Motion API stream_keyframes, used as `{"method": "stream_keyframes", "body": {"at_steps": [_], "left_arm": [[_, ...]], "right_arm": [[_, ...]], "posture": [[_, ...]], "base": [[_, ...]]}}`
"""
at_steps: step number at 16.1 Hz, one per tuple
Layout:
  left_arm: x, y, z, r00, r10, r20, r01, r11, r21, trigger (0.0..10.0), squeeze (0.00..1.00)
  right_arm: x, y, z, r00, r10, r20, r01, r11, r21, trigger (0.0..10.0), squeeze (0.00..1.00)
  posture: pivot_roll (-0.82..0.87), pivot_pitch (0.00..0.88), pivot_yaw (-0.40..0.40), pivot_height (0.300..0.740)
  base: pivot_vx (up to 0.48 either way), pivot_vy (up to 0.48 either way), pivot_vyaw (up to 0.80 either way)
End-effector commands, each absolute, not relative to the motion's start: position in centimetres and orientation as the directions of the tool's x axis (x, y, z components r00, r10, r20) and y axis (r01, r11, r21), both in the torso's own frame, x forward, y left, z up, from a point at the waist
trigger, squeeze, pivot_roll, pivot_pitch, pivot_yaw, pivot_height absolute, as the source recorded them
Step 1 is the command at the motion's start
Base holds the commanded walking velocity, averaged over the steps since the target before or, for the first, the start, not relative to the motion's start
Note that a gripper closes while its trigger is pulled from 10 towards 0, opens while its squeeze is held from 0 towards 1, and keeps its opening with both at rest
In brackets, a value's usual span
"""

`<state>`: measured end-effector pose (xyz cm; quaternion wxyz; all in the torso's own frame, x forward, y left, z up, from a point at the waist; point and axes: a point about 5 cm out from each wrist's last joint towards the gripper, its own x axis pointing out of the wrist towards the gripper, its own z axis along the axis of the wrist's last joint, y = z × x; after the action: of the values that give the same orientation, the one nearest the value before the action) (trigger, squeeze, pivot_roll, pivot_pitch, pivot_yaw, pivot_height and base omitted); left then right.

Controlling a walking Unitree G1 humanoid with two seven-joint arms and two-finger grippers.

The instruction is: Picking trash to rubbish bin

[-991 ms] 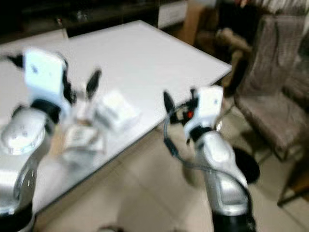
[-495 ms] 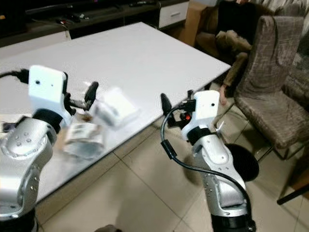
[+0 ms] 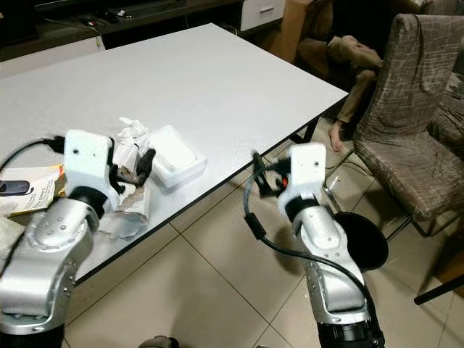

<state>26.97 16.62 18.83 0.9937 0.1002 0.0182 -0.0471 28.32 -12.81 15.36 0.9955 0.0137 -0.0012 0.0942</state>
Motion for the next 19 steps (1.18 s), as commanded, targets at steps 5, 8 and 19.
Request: {"method": "stream_keyframes", "body": {"at_steps": [5, 8, 19], "left_arm": [[26.3, 16.4, 17.4, 0.992, -0.099, -0.074, 0.113, 0.973, 0.202, 10.0, 0.0], [25.7, 16.3, 16.8, 0.99, -0.106, -0.096, 0.123, 0.974, 0.189, 10.0, 0.0], [25.2, 16.3, 16.4, 0.989, -0.099, -0.112, 0.121, 0.971, 0.205, 10.0, 0.0]], "right_arm": [[27.5, -12.7, 14.4, 0.982, 0.188, -0.019, -0.187, 0.981, 0.047, 10.0, 0.0], [27.0, -12.9, 13.6, 0.982, 0.182, -0.05, -0.179, 0.983, 0.048, 10.0, 0.0], [26.7, -13.0, 13.3, 0.978, 0.194, -0.082, -0.191, 0.98, 0.051, 10.0, 0.0]], "posture": [[0.0, 0.101, -0.049, 0.74], [-0.01, 0.113, -0.055, 0.74], [-0.01, 0.109, -0.066, 0.74]], "base": [[0.0, 0.0, 0.0], [0.0, 0.0, 0.0], [-0.022, 0.0, 0.0]]}}
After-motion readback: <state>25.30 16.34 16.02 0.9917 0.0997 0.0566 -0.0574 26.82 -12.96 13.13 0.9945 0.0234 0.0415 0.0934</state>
